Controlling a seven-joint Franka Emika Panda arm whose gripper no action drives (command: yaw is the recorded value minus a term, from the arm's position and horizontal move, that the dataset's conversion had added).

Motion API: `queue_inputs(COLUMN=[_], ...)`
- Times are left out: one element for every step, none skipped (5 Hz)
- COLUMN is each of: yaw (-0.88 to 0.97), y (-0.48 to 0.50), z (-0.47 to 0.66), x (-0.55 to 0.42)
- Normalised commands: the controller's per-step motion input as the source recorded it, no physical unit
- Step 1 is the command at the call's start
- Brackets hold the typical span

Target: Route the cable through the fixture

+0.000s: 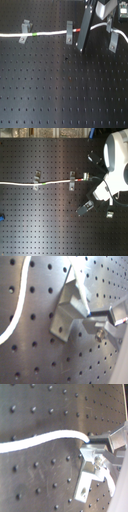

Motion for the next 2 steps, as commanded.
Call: queue_inputs(yaw=[-0.11, -0.09], y=[0.377, 0.423], z=[0.18, 0.18], x=[-0.003, -0.054])
